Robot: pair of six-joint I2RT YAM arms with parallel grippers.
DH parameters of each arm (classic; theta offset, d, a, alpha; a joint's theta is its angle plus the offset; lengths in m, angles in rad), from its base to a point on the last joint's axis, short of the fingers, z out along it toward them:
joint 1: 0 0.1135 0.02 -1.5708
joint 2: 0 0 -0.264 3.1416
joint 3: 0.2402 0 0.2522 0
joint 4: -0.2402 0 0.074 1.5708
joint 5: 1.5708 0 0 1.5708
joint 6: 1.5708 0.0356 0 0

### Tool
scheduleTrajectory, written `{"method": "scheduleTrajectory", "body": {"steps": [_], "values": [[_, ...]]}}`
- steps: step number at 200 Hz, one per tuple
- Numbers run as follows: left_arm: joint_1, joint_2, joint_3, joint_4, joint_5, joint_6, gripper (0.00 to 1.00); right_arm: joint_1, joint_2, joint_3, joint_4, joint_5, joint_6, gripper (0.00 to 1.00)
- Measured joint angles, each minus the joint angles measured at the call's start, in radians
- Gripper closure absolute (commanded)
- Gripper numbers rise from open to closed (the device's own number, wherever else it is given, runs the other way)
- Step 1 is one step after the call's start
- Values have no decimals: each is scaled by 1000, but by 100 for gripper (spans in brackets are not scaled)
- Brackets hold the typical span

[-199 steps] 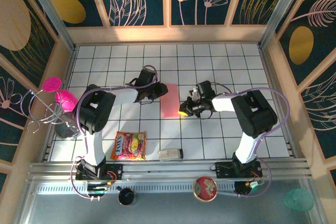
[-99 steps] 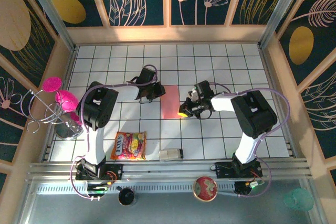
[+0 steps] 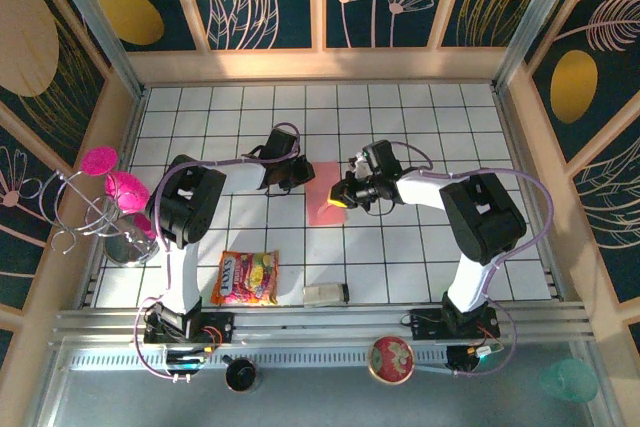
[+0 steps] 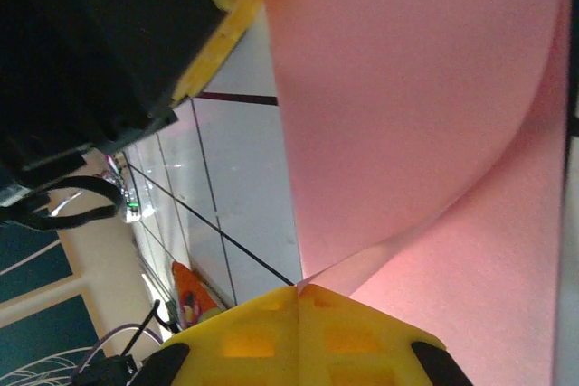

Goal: Fold a paper plane with a square sheet of paper (pick it up from the middle)
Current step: Fold the triangle a second time at the center of the table.

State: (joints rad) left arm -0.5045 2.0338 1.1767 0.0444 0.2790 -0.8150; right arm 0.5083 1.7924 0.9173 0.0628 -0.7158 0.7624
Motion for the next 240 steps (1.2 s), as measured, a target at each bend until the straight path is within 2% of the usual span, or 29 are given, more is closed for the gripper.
{"method": "scheduleTrajectory", "body": {"steps": [98, 240], "values": [[0, 0, 0, 1, 0, 0, 86, 28, 135, 97, 19, 13, 6, 100], [0, 0, -4, 6, 0, 0, 86, 48, 189, 126, 46, 38, 26, 100]]}}
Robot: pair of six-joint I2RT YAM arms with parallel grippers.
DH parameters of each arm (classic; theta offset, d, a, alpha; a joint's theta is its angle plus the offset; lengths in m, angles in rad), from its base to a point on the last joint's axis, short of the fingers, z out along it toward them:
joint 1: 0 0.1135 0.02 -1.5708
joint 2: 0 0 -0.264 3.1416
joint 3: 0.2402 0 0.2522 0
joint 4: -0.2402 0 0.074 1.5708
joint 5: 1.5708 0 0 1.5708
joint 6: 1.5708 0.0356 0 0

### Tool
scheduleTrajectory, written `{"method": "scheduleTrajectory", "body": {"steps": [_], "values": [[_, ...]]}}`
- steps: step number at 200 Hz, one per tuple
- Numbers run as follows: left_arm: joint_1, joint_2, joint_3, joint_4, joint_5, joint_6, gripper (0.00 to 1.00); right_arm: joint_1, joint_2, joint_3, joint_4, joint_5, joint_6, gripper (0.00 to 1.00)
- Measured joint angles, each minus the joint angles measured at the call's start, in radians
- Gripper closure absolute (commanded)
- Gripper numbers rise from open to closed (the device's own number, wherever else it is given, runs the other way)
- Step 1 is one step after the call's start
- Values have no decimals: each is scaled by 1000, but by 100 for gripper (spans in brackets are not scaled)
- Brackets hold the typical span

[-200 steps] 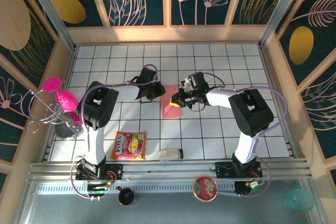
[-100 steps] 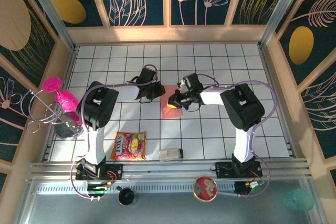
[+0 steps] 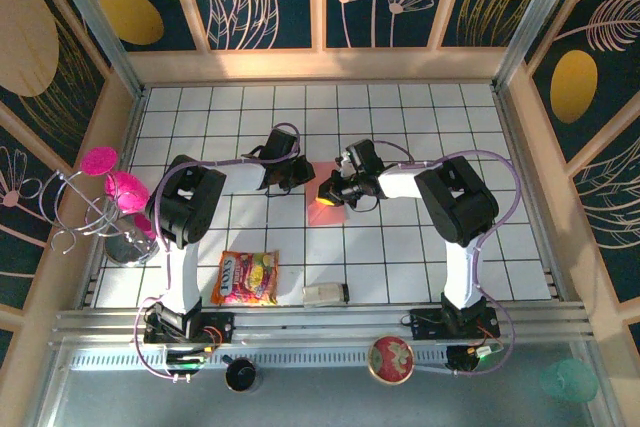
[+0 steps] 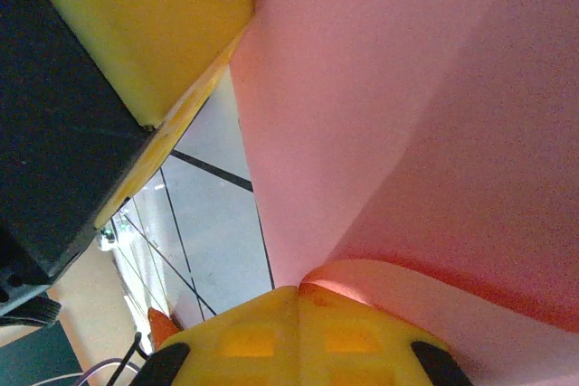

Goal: Fold a paper plane with a square sheet of paper (pick it up from the middle)
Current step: Fold the triangle a second time at the center of the table.

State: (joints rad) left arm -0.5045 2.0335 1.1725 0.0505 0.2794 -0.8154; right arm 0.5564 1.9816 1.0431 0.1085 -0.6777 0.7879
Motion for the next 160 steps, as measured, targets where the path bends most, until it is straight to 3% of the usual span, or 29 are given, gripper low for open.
{"method": "scheduleTrajectory", "body": {"steps": [160], "values": [[0, -2, -3, 2, 0, 0, 86, 0, 18, 4, 16, 4, 4, 100]]}}
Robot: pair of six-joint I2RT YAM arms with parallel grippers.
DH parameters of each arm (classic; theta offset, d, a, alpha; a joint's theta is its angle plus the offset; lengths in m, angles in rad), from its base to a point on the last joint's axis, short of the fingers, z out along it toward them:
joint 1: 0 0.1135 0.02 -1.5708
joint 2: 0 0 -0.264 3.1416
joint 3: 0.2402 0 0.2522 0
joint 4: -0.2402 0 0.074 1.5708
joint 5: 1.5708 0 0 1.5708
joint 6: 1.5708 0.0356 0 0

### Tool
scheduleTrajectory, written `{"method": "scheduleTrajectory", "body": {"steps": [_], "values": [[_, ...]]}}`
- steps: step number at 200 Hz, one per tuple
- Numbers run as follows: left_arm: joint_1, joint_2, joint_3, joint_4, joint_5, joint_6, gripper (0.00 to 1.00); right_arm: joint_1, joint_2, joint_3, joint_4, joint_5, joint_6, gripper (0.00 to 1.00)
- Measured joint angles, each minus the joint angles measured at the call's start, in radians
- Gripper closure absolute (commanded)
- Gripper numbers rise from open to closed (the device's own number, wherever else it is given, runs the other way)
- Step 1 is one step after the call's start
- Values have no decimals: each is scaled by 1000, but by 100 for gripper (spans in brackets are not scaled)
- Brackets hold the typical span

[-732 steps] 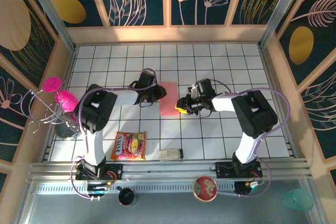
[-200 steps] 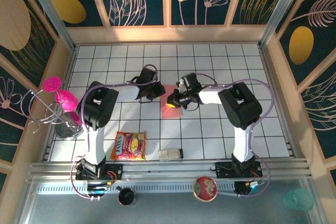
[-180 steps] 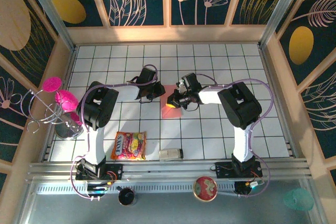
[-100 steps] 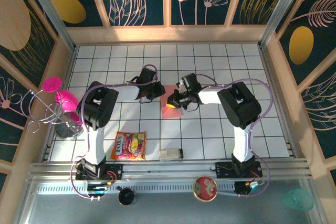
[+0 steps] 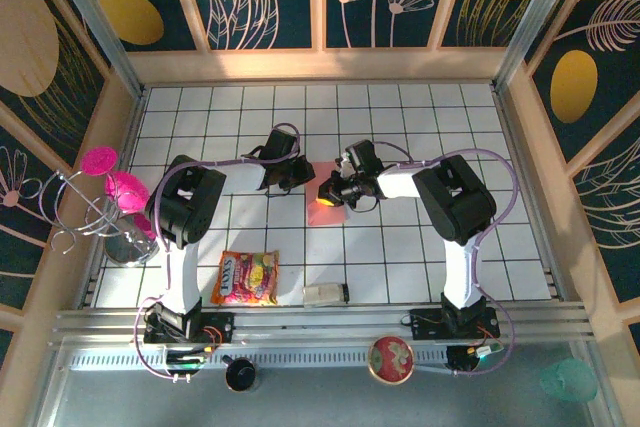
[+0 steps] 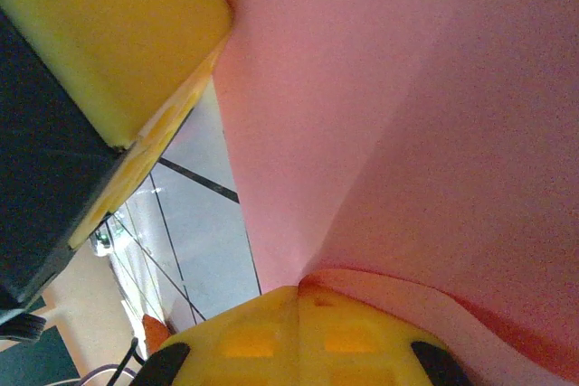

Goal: Fold a paper plane with a square sheet of paper (pick it up from the middle)
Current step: Fold the triangle a second time at the center of the table.

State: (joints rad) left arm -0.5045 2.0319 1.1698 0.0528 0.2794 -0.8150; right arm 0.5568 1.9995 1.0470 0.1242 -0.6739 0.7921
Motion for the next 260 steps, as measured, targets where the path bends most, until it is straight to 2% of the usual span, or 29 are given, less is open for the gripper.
{"method": "scheduleTrajectory", "body": {"steps": [192, 234, 260], "values": [[0, -3, -5, 4, 0, 0, 85, 0, 13, 5, 6, 0, 3, 100], [0, -39, -5, -35, -13, -1, 78, 0, 13, 9, 0, -1, -2, 86], [3, -104, -5, -53, -40, -2, 73, 2, 13, 19, 3, -7, -6, 74]]}}
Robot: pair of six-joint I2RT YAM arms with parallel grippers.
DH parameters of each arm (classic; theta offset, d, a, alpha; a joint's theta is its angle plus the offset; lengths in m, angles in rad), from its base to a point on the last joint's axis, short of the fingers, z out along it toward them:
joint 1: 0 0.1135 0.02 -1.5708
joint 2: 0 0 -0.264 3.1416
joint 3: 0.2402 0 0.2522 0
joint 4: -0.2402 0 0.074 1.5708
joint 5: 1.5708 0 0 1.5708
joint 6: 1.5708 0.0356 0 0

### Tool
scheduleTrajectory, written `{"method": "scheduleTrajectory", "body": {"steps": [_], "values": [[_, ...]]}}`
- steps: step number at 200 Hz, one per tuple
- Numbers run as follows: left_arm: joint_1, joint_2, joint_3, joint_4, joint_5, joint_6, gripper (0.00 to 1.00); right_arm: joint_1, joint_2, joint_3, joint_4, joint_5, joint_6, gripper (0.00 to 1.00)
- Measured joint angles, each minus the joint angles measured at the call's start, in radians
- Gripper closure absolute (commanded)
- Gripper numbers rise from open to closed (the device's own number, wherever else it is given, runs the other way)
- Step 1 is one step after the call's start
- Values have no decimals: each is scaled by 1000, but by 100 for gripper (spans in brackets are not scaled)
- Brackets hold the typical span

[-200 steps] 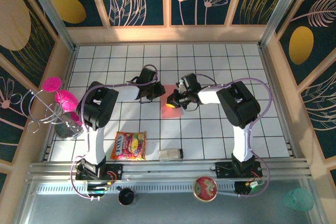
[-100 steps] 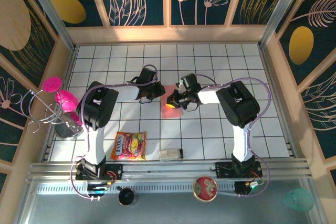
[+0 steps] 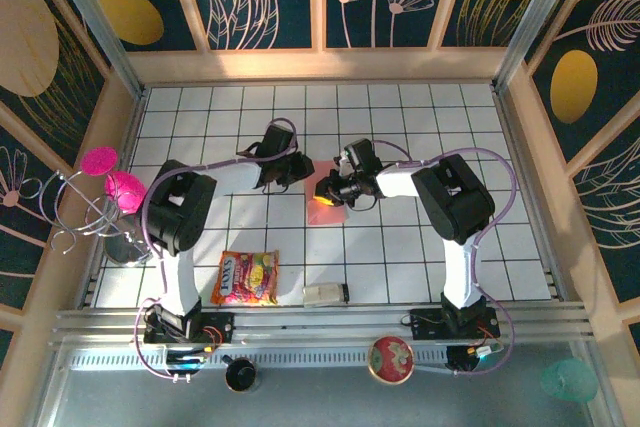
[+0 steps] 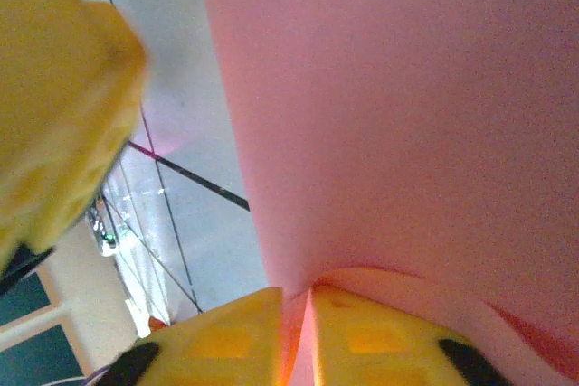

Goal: Fold a paper plane with a square sheet of paper (pick it up from the middle)
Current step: Fold the triangle a second time at the center of the table.

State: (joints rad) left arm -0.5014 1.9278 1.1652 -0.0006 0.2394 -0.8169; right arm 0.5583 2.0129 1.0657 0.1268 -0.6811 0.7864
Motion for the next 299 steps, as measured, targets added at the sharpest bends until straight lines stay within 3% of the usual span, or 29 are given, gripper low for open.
{"method": "scheduleTrajectory", "body": {"steps": [23, 77, 133, 163, 222, 299], "values": [[9, -68, -1, -3, -27, -7, 69, 2, -1, 9, 5, -3, -3, 65], [30, -181, -94, 11, -50, -51, 68, 5, -3, 12, 10, -9, -6, 61], [28, -188, -180, 31, -2, -87, 89, 5, 0, 10, -19, 34, -39, 88], [2, -188, -212, 50, 26, -91, 95, 6, 2, 11, -38, 57, -48, 95], [-68, -135, -216, 75, 70, -98, 100, 7, 3, 14, -46, 65, -55, 100], [-75, -60, -209, 72, 47, -106, 100, 8, 4, 17, -51, 67, -55, 100]]}}
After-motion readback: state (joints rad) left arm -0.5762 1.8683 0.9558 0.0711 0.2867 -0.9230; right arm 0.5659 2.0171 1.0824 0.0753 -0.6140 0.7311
